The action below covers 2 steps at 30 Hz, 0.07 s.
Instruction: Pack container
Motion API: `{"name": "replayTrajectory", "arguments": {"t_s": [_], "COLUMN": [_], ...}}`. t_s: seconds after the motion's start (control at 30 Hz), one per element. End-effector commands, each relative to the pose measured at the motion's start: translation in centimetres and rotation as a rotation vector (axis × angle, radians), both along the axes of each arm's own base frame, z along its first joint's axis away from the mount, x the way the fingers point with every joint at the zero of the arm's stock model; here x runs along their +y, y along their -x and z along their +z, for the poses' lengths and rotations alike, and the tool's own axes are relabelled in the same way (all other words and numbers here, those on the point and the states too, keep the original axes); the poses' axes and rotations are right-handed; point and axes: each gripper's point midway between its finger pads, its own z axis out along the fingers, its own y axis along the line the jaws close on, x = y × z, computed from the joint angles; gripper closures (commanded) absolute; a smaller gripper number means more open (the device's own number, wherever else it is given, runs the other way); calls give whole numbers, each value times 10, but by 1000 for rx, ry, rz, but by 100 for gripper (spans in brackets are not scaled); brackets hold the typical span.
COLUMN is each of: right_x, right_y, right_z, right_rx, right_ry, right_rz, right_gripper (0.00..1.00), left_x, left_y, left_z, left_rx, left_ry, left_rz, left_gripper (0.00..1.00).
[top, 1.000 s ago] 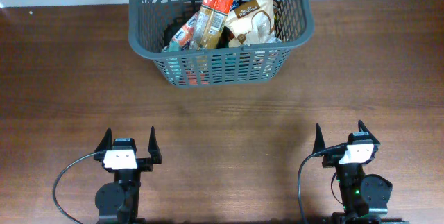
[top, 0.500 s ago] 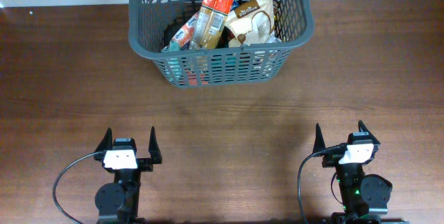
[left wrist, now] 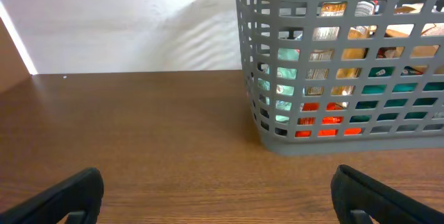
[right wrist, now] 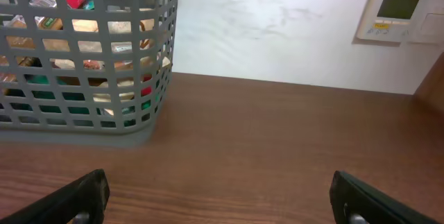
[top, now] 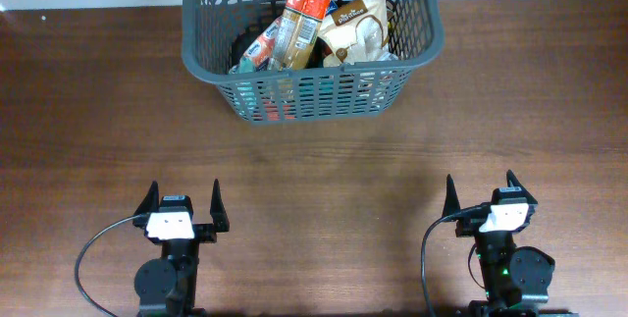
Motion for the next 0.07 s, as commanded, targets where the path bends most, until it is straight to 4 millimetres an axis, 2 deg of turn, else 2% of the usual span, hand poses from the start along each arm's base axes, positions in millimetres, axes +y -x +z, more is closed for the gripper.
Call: {"name": "replayTrajectory", "arguments": {"t_s": [0.0,0.03], "right_x": [4,4], "right_y": [0,0], "right_z": [-2,-2], "right_rx": [3,3], "right_ry": [-1,-1], "right_rz": [21,21], "right_gripper": [1,1], "left_x": [-1,-1], "left_y": [0,0], "left_z": [-1,-1], "left_rx": [-2,-2], "left_ry": [4,4], "left_rz": [-7,-7], "left_gripper": [1,1]}}
